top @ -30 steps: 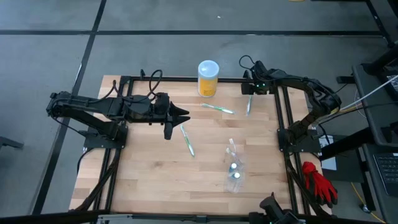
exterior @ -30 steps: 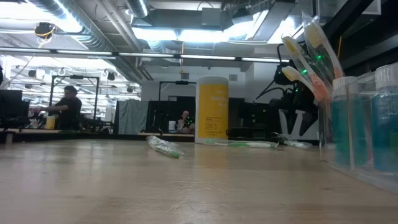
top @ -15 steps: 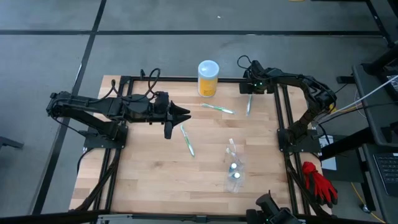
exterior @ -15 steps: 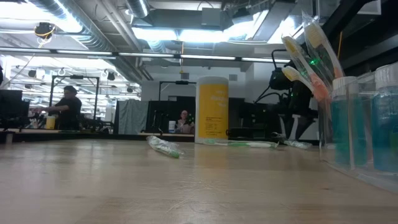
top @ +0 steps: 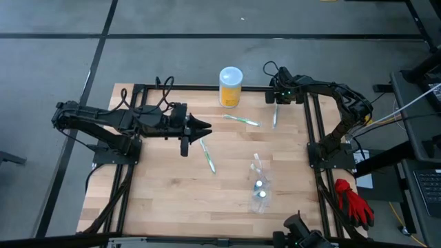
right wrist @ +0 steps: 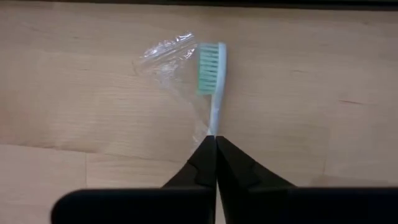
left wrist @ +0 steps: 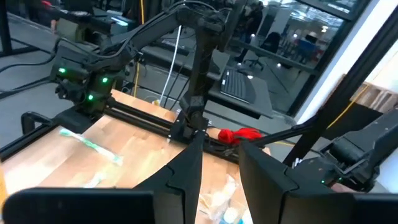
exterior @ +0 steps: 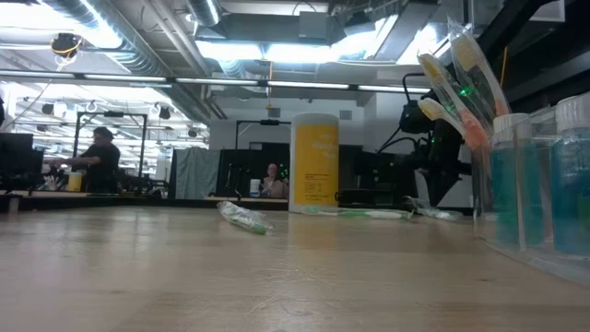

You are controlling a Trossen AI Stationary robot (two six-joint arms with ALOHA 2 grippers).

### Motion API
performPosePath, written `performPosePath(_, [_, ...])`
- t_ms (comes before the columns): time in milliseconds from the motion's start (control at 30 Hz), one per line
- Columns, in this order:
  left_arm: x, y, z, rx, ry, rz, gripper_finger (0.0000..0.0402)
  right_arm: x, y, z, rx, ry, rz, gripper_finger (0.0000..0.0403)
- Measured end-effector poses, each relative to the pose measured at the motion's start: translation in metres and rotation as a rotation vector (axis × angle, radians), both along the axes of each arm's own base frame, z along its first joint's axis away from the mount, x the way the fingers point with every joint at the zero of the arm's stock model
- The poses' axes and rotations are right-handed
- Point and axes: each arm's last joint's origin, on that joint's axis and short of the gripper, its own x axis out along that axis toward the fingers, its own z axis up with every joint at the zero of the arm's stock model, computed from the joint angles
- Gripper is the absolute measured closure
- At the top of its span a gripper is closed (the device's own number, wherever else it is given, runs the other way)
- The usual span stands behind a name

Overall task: Pick & Place toothbrushing station
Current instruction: Put the top right green toothbrush into the transparent organizer

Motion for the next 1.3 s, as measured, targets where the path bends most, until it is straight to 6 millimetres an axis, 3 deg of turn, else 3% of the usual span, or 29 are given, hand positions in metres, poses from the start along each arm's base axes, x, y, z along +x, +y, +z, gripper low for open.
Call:
performPosePath(400, [-0.001,-0.007,0.000,0.004,-0.005,-0.024,0.0300,0.008,0.007,0.000,0.074,-0.088,0.024,0.0389])
performPosePath(733, [-0.001,-0.008,0.000,0.035,-0.001,-0.027,0.0300,0.012,0.011,-0.006,0.098,-0.048,0.019,0.0262])
performPosePath(867, [-0.001,-0.008,0.000,0.036,-0.001,-0.027,0.0300,0.014,0.011,-0.015,0.122,-0.030,0.003,0.0237])
performPosePath(1033, [-0.001,-0.008,0.000,0.036,-0.001,-0.028,0.0300,0.020,0.015,-0.018,0.105,0.008,0.017,0.0260])
performPosePath(1300, [-0.001,-0.007,0.000,0.037,-0.001,-0.028,0.0300,0.024,0.015,-0.018,0.102,-0.034,0.034,0.0372])
